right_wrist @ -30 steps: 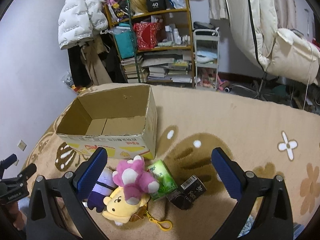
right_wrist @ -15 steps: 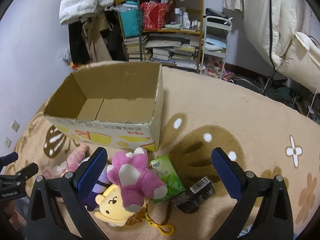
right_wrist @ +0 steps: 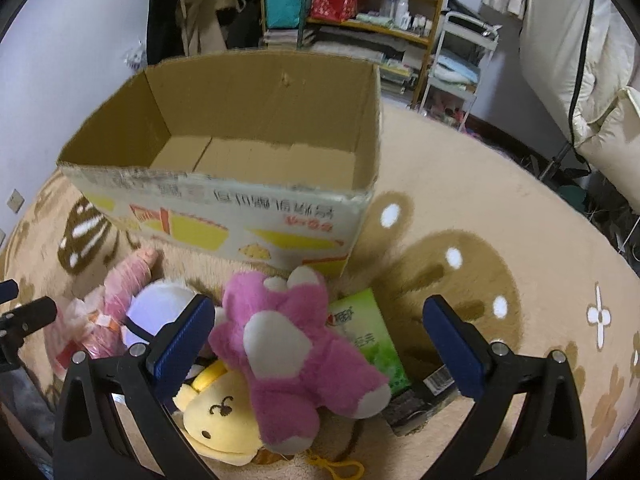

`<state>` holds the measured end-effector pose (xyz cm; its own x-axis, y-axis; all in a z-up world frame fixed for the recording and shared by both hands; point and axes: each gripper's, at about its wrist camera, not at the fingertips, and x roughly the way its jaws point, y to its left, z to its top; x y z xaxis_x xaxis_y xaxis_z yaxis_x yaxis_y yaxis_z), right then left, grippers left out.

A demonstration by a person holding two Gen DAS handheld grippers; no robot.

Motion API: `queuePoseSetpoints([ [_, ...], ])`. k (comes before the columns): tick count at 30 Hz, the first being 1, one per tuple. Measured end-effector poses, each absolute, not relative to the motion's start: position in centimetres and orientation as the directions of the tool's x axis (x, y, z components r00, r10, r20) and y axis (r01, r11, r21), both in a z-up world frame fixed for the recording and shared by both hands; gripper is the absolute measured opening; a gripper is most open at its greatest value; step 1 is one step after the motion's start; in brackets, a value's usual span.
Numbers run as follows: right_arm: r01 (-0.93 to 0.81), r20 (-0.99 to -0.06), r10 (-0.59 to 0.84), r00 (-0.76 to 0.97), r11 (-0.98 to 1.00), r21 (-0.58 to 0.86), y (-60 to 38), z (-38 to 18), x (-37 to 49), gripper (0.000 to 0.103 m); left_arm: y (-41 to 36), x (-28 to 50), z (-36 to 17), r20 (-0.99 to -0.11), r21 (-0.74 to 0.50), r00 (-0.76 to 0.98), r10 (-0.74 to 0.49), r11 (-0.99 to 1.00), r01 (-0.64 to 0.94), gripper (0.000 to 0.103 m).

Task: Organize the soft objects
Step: 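Lower the left gripper onto the pink swirl cushion while the right gripper reaches the pink plush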

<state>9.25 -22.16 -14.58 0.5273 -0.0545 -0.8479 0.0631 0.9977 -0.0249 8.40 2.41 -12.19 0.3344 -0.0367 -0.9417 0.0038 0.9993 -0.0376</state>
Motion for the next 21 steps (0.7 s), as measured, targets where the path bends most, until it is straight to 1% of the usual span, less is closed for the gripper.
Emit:
queuePoseSetpoints([
  [6, 0.052, -0.882, 0.033, 0.47, 0.997, 0.065, -22.7, -16.4, 9.8, 0.103, 2.7, 8.8, -13.4, -0.959, -0.015, 0.284, -0.012, 1.0, -0.007, 0.1],
  [8, 0.042, -0.884, 0.048, 0.466, 0.996, 0.076, -22.7, -16.7, 9.9, 0.096, 2.9, 8.9, -13.9, -0.965, -0.023, 0.261, -0.019, 1.0, -0.012, 0.095],
  [10, 0.03, -0.888, 0.073, 0.455, 0.995, 0.097, -22.4, -17.0, 9.9, 0.092, 3.0, 9.1, -14.5, -0.973, -0.028, 0.227, -0.026, 1.0, -0.008, 0.094],
  [12, 0.01, -0.89, 0.089, 0.447, 0.994, 0.104, -22.1, -17.1, 9.9, 0.084, 2.9, 9.1, -14.9, -0.977, -0.025, 0.214, -0.023, 1.0, -0.007, 0.094],
  [16, -0.004, -0.892, 0.092, 0.442, 0.995, 0.1, -21.6, -17.3, 9.8, 0.082, 2.9, 9.1, -15.2, -0.977, -0.011, 0.212, -0.01, 1.0, -0.004, 0.094],
  [20, 0.001, -0.894, 0.103, 0.436, 0.993, 0.115, -21.7, -17.3, 9.8, 0.079, 2.5, 9.1, -15.8, -0.979, -0.028, 0.201, -0.03, 1.0, 0.014, 0.082],
  [21, 0.001, -0.894, 0.106, 0.436, 0.993, 0.118, -21.8, -17.2, 9.6, 0.078, 2.3, 9.0, -15.8, -0.979, -0.032, 0.199, -0.036, 0.999, 0.023, 0.08],
])
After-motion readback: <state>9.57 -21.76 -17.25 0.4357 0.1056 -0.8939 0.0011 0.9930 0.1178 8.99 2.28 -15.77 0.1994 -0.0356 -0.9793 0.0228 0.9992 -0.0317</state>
